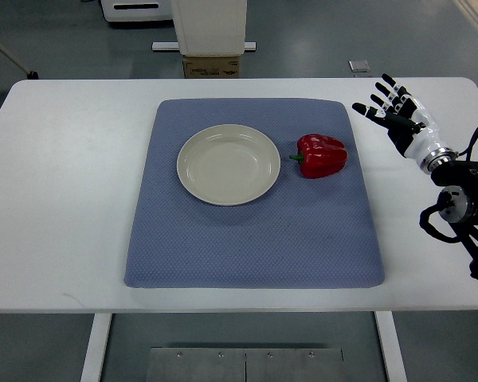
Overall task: Place red pepper on plate with right hand
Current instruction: 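Move the right hand down over the red bell pepper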
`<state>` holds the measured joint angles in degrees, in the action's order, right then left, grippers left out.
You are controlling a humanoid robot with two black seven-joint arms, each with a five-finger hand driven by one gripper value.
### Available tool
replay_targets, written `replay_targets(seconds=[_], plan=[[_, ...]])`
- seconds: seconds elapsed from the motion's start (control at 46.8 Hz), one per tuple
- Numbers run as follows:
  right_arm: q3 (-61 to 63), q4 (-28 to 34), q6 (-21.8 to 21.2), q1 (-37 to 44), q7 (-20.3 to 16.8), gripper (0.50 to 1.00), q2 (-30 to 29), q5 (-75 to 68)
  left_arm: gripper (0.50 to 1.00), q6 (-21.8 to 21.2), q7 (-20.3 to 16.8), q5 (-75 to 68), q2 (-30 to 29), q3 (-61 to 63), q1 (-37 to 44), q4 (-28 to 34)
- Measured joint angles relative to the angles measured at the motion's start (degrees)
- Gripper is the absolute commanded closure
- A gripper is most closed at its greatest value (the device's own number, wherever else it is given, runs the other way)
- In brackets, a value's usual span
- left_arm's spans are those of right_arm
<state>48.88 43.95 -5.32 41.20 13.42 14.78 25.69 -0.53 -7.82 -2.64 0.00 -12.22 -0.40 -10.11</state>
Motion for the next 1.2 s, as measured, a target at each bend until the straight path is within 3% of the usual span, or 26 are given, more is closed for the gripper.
replay_targets(seconds=[0.235,0.513,1.196], plan=[[-6.53,2.2,-0.92,2.03,0.2,0.5,2.57,1.73,0.5,0.0,0.0,0.0,0.0,0.0,-0.03,0.0],[-14.63,3.17,-1.1,5.66,2.93,0.5,4.67,10.79,0.5,0.0,0.0,0.0,0.0,0.0,-0.05,0.0],[-34.03,3.34,-0.07,14.56,5.65,0.502,4.85,22.26,0.5,0.0,0.0,0.0,0.0,0.0,-0.03,0.0]])
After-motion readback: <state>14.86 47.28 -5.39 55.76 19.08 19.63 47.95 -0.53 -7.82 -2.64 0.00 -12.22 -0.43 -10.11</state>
